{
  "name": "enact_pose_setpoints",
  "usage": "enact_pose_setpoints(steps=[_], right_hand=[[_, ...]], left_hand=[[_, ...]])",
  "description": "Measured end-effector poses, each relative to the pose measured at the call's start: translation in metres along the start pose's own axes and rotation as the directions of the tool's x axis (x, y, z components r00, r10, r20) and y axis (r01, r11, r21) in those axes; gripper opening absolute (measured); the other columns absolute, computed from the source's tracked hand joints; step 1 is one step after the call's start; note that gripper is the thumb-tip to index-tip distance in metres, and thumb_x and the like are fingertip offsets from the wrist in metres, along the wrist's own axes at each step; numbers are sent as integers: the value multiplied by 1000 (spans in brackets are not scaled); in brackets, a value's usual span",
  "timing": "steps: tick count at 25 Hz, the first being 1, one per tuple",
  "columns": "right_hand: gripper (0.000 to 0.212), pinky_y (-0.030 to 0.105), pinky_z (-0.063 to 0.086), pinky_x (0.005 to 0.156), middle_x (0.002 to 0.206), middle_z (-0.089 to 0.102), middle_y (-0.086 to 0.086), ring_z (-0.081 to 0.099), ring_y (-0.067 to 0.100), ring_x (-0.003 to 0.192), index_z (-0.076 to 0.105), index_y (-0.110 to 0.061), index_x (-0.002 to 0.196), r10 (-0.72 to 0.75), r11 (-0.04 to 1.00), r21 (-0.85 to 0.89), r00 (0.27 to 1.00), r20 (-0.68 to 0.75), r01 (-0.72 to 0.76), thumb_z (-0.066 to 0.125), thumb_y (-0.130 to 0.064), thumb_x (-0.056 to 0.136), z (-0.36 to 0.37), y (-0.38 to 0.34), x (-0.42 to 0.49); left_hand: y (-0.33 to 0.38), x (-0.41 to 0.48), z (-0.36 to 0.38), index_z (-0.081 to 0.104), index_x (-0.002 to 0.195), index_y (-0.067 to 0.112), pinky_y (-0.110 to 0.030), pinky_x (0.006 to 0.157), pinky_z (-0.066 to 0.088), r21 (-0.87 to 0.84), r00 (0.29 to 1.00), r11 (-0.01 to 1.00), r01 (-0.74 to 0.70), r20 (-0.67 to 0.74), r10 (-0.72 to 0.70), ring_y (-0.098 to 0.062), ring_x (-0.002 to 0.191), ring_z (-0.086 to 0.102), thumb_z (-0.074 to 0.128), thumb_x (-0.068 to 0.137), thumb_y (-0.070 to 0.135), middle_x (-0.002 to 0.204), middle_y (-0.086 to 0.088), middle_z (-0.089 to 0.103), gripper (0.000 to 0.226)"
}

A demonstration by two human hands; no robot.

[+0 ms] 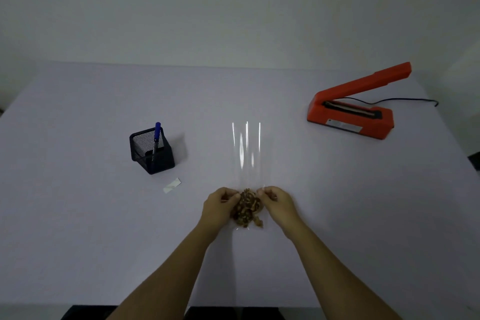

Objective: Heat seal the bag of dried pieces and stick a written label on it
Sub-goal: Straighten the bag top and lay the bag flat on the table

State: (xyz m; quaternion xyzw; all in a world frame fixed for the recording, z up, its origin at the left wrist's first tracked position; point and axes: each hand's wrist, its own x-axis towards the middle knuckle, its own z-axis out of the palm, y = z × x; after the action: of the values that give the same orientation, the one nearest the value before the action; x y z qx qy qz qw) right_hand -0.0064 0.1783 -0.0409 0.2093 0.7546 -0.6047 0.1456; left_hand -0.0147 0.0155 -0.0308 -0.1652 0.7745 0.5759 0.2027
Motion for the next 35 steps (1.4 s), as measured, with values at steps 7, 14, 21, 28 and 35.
enact_pose_setpoints(steps=[7,14,21,28,35], right_hand=[[9,20,52,76,93,70,3,66,14,87,63,-14,88,-182,973,143,983,-4,181,55,-14,92,-9,-26,-38],[20,25,56,80,104,70,2,67,13,96,61,-23,109,-360,911,231,932,38,343,53,-14,93,-22,-77,-80],[27,26,57,69,104,68,-2,67,11,92,61,-27,112,-339,927,185,940,41,327,62,-28,86,-29,-108,-101],[4,31,58,67,88,71,8,69,17,82,69,-19,85,-407,902,160,913,4,401,65,-17,85,-31,-110,-109],[6,20,53,72,83,74,3,69,13,81,69,-8,81,-420,892,172,907,-27,418,67,-13,83,-30,-107,-113]], left_hand=[[29,-29,-24,64,80,10,-17,63,51,-138,972,977,-165,144,185,-10,73,67,59,89,9,81,-5,72,11],[73,-60,-50,65,92,7,-30,85,54,-212,918,917,-338,141,371,-14,97,68,59,88,9,102,-3,73,7],[101,-89,-47,64,109,25,-27,73,58,-252,917,906,-340,125,379,-15,89,69,60,88,20,90,-3,72,22],[109,-92,-48,71,78,14,-19,59,53,-164,877,885,-436,141,459,-13,69,67,70,80,19,76,-9,71,6],[109,-91,-57,75,87,13,-19,70,55,-182,851,855,-486,124,511,-14,79,71,72,76,9,80,-1,76,12]])
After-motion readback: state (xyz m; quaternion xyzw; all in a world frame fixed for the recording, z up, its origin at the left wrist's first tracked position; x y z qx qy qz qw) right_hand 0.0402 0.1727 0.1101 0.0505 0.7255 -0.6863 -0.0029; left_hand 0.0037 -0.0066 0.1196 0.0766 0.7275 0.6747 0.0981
